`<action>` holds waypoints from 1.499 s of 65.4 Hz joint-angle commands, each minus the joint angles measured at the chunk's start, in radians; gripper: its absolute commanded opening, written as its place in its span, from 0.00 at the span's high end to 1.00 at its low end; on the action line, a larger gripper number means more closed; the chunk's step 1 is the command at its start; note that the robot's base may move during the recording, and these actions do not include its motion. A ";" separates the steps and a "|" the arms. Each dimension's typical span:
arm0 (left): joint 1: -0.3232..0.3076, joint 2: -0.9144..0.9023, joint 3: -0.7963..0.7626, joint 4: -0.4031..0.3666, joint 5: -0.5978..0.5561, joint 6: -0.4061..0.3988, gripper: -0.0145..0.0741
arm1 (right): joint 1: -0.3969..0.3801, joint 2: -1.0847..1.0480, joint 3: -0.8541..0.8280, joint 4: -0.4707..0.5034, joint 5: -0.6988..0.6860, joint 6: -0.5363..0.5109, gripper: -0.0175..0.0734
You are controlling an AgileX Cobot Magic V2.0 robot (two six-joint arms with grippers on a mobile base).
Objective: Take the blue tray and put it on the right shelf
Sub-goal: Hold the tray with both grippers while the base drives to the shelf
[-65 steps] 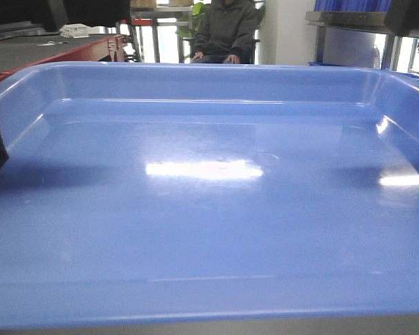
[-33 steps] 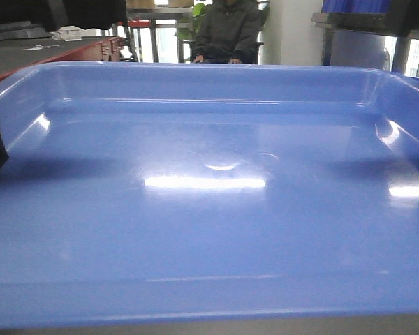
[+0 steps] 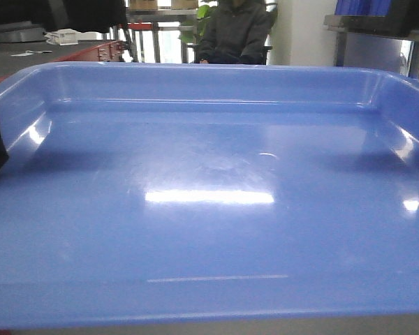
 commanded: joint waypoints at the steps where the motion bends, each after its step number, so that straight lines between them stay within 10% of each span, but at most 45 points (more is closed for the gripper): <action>1: -0.004 -0.023 -0.028 -0.027 -0.038 -0.014 0.83 | 0.006 -0.022 -0.032 0.014 -0.065 0.013 0.57; 98: -0.004 -0.023 -0.028 -0.027 -0.038 -0.014 0.83 | 0.006 -0.022 -0.032 0.014 -0.065 0.013 0.57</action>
